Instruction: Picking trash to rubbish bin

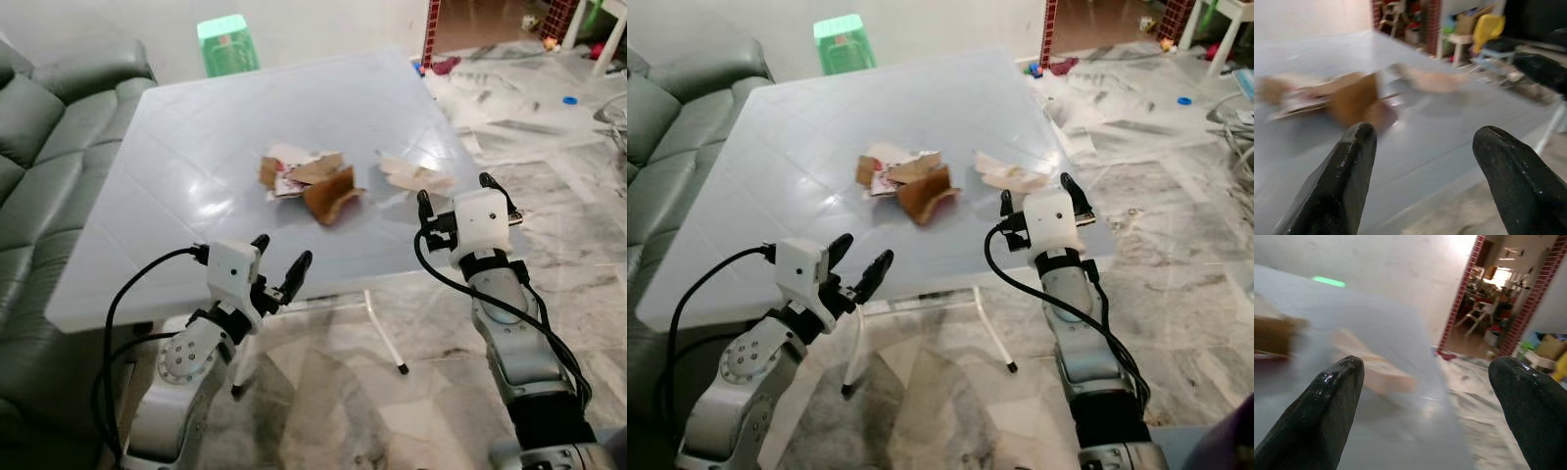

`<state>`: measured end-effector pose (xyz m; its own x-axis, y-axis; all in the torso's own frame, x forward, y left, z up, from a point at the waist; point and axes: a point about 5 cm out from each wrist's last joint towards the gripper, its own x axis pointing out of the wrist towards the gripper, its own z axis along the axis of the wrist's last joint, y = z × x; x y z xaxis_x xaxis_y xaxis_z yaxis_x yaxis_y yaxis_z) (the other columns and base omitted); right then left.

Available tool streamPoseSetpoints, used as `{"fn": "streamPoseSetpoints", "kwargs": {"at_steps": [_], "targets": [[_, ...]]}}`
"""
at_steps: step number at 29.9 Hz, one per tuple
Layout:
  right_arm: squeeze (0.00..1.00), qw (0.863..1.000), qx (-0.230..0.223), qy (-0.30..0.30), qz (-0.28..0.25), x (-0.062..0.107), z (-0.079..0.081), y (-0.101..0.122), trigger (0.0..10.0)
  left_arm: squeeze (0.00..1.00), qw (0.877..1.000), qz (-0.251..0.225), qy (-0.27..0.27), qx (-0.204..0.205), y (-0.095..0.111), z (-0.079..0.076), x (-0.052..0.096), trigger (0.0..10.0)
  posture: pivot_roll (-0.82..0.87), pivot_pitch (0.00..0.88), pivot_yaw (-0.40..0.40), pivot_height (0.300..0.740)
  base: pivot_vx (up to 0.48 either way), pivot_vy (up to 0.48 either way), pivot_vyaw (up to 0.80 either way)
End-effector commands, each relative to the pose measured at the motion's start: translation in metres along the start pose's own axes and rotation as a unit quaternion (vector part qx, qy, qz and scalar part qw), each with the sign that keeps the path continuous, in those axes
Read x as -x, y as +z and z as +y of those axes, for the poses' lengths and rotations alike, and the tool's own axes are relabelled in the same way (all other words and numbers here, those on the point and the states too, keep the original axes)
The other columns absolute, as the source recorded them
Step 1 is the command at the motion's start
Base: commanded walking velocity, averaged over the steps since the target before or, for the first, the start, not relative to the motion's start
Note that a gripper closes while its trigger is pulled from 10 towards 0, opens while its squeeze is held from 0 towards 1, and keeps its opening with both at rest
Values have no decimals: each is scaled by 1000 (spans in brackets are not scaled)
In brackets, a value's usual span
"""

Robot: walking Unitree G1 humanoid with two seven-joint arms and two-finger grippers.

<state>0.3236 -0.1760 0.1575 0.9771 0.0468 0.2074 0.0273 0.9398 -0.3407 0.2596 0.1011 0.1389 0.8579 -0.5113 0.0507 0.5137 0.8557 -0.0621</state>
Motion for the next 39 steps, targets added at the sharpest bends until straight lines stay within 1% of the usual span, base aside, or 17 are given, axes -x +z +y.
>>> {"fn": "streamPoseSetpoints", "kwargs": {"at_steps": [1,5,12,17,21,26,34,37,38,39], "targets": [[0,1000,-6,8,-15,-2,4,10,10000,0,1000,2,17,-15,1,9,3,10000,28,80,94,740,0,-379,0],[0,1000,-6,13,-14,-2,6,10,10000,0,1000,2,19,-18,1,10,2,10000,28,78,92,740,0,-306,0],[0,999,-4,27,-21,-3,9,13,10000,0,999,-1,34,-18,0,11,0,10000,26,73,85,740,0,0,0],[0,999,-4,35,-24,-4,10,15,10000,0,998,-12,53,-20,1,14,-1,10000,22,69,80,740,0,0,800],[0,999,-7,38,-26,-5,11,17,10000,0,997,-23,75,-25,4,20,-2,10000,18,68,77,740,0,0,800],[0,999,-8,40,-27,-5,11,17,10000,0,995,-24,89,-30,4,24,-2,10000,15,68,74,740,0,0,765],[0,999,-10,38,-27,-7,11,18,10000,0,994,-25,106,-23,2,27,-2,10000,11,69,67,740,0,0,0],[0,999,-13,26,-30,-8,10,19,10000,0,994,-30,107,-16,1,27,-3,10000,9,66,65,740,0,0,0],[0,999,-21,18,-35,-9,9,21,10000,0,992,-38,120,-18,2,30,-4,10000,9,65,65,740,0,0,0],[0,998,-37,15,-38,-11,9,22,10000,0,986,-48,158,-24,3,41,-2,10000,6,59,65,740,0,0,0]]}}
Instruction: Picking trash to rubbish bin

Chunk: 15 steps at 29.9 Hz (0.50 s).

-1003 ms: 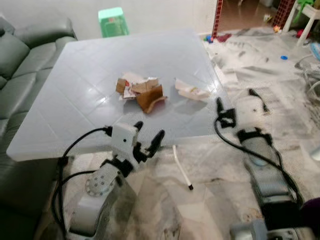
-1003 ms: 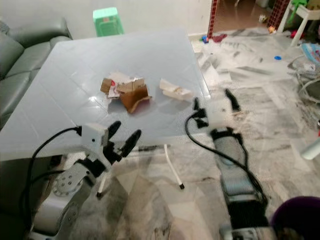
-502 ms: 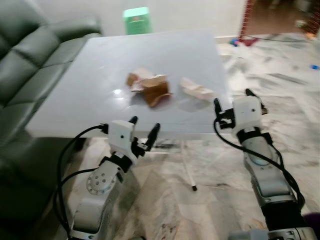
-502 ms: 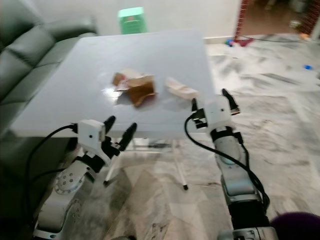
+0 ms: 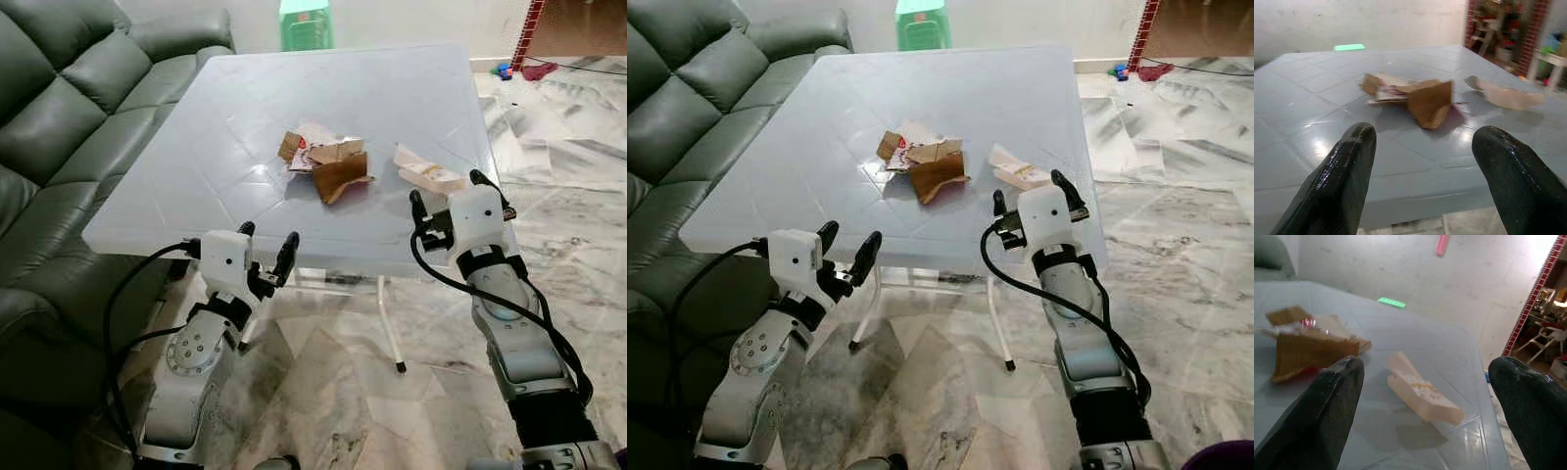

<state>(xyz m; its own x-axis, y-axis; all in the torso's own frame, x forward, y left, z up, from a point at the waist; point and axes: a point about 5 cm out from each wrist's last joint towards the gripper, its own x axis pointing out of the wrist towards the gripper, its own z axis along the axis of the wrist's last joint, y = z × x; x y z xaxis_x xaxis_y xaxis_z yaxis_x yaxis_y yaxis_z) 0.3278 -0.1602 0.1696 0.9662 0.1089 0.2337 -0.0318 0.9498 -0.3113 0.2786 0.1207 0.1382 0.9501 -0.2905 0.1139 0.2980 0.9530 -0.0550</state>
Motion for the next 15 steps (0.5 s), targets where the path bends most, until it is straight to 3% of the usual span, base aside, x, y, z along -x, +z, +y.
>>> {"fn": "streamPoseSetpoints", "kwargs": {"at_steps": [1,3,6,11,15], "targets": [[0,1000,-22,-12,-13,-4,-1,7,10000,0,998,-15,63,-20,2,21,0,10000,2,56,65,740,0,0,0],[0,999,-36,-15,-8,-5,0,6,10000,0,995,-24,94,-32,4,32,0,10000,2,56,65,740,0,0,0],[0,995,-96,-7,7,-5,7,4,10000,0,985,-32,159,-51,10,59,-2,10000,0,34,63,740,0,0,0],[0,994,-108,7,19,0,14,-4,10000,0,982,-41,174,-61,14,69,-9,10000,3,9,65,740,0,0,0],[0,996,-86,16,9,-2,14,-2,10000,0,984,-47,162,-62,14,67,-14,10000,-3,0,65,740,0,0,0]]}}
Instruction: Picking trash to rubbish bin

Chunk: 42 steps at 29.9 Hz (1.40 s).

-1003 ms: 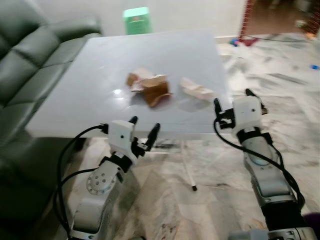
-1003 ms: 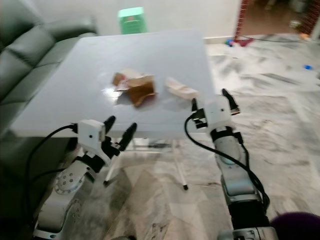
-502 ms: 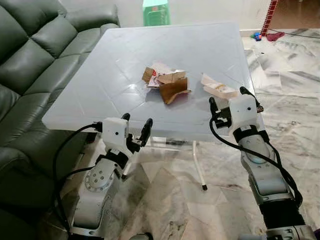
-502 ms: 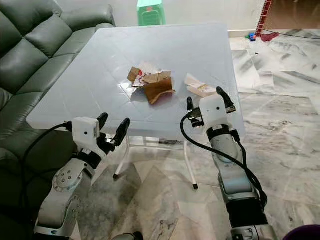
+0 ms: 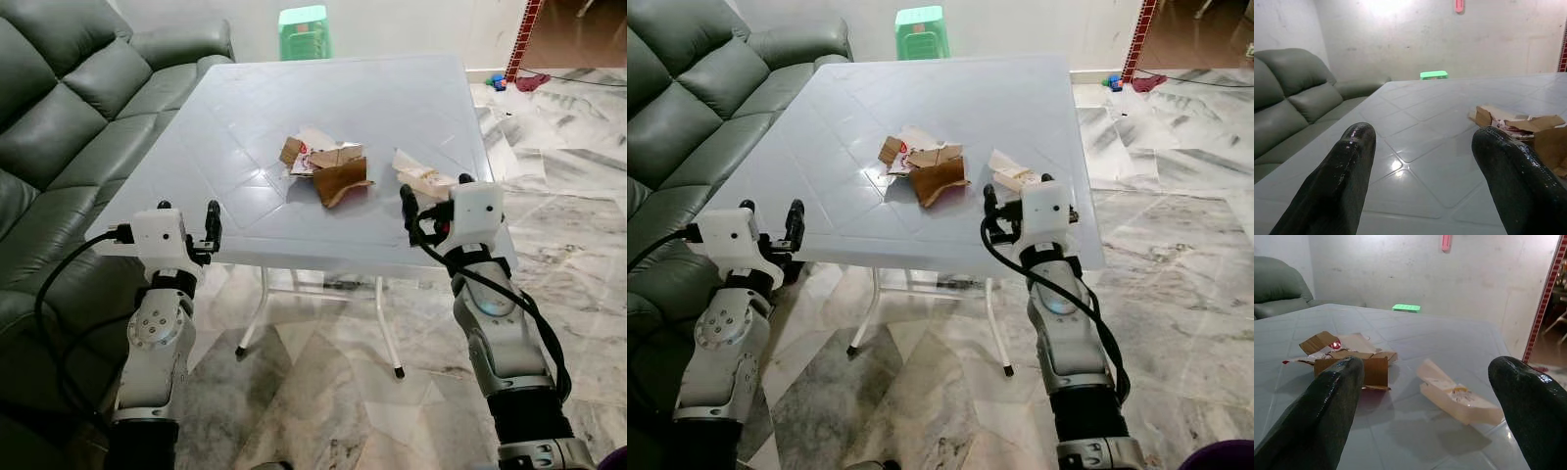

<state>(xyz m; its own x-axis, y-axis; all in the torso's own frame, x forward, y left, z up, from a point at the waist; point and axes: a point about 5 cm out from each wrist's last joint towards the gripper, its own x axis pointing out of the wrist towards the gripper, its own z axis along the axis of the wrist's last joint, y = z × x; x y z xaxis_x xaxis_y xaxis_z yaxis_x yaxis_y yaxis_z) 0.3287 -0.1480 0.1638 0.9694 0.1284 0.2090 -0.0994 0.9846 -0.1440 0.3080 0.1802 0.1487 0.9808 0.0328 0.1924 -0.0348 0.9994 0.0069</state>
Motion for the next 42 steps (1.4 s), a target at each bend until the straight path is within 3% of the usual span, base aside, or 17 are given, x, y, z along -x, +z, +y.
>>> {"fn": "streamPoseSetpoints", "kwargs": {"at_steps": [1,6,13,18,32,34,42], "targets": [[0,1000,10,1,-7,-4,-2,3,10000,0,1000,-6,-21,11,0,-4,-2,10000,-11,0,66,740,0,0,0],[0,999,32,-8,-29,-10,-10,14,10000,0,998,-5,-50,37,-4,-24,-6,10000,-33,0,60,740,165,0,0],[0,998,44,-2,-35,-8,-10,16,10000,0,997,0,-62,50,-9,-40,-7,10000,-55,0,45,740,363,0,0],[0,998,52,-1,-37,-10,-12,19,10000,0,997,4,-61,50,-11,-44,-7,10000,-59,0,38,740,54,-57,0],[0,998,54,2,-31,-5,-11,16,10000,0,996,6,-64,54,-13,-47,-4,10000,-57,17,44,740,0,-454,0],[0,998,54,2,-30,-5,-11,15,10000,0,995,3,-53,80,-13,-45,-3,10000,-55,21,46,740,0,0,0],[0,998,56,0,-25,-2,-14,14,10000,0,994,7,-66,86,-13,-44,0,10000,-54,28,49,740,127,33,0]]}}
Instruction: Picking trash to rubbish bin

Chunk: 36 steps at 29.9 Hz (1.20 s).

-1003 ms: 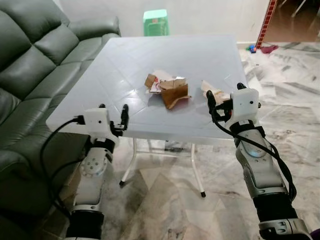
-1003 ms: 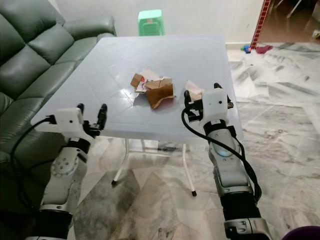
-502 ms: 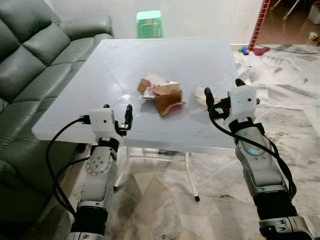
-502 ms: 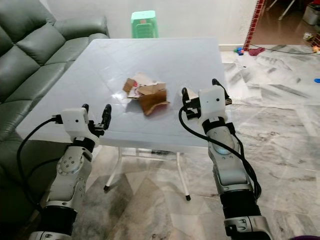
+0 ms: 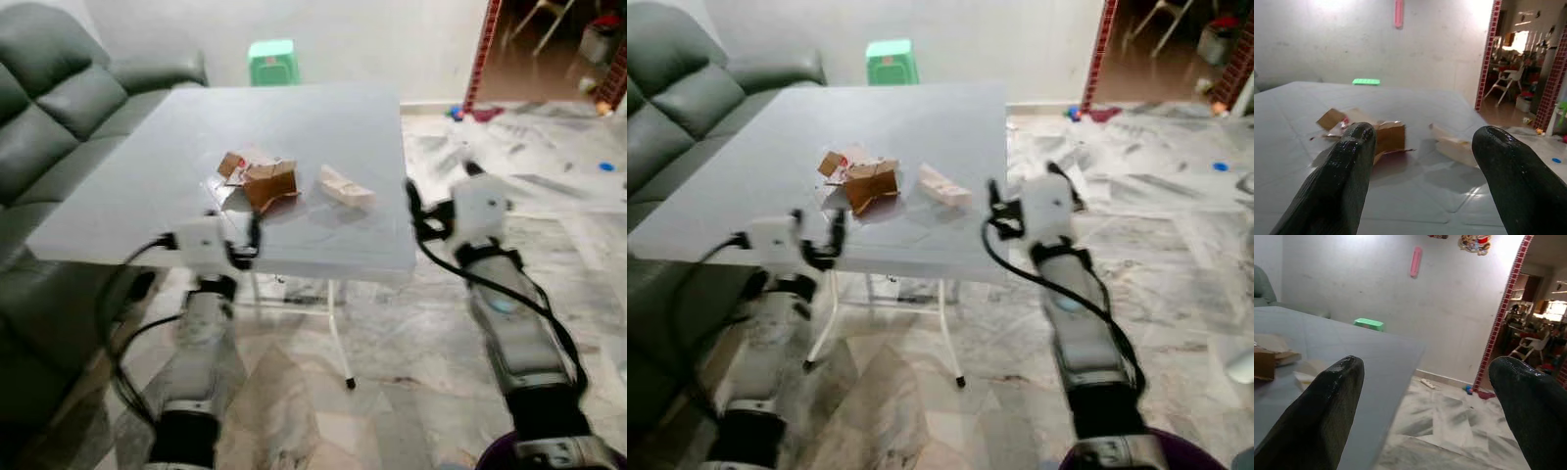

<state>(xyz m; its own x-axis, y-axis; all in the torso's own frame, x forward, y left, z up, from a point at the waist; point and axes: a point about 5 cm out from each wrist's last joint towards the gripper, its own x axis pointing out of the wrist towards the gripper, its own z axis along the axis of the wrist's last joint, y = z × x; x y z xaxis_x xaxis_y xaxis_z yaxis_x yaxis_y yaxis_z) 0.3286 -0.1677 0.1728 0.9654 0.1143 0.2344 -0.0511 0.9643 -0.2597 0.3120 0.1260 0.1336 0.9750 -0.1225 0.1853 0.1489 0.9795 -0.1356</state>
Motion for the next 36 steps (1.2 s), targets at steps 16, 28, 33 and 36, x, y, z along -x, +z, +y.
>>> {"fn": "streamPoseSetpoints", "kwargs": {"at_steps": [16,28,33,36], "targets": [[0,1000,-6,6,-10,-2,5,7,10000,0,1000,4,12,-3,4,13,1,10000,-54,32,51,740,364,309,0],[0,1000,-1,14,-10,-4,3,9,10000,0,999,25,21,-6,-4,14,4,10000,-55,39,44,740,143,84,0],[0,1000,-1,23,-3,-2,5,7,10000,0,999,47,16,-10,-10,11,1,10000,-58,49,43,740,0,0,0],[0,999,-10,43,3,1,9,7,10000,0,997,72,-2,-12,-17,6,-8,10000,-65,59,46,740,0,0,0]]}}
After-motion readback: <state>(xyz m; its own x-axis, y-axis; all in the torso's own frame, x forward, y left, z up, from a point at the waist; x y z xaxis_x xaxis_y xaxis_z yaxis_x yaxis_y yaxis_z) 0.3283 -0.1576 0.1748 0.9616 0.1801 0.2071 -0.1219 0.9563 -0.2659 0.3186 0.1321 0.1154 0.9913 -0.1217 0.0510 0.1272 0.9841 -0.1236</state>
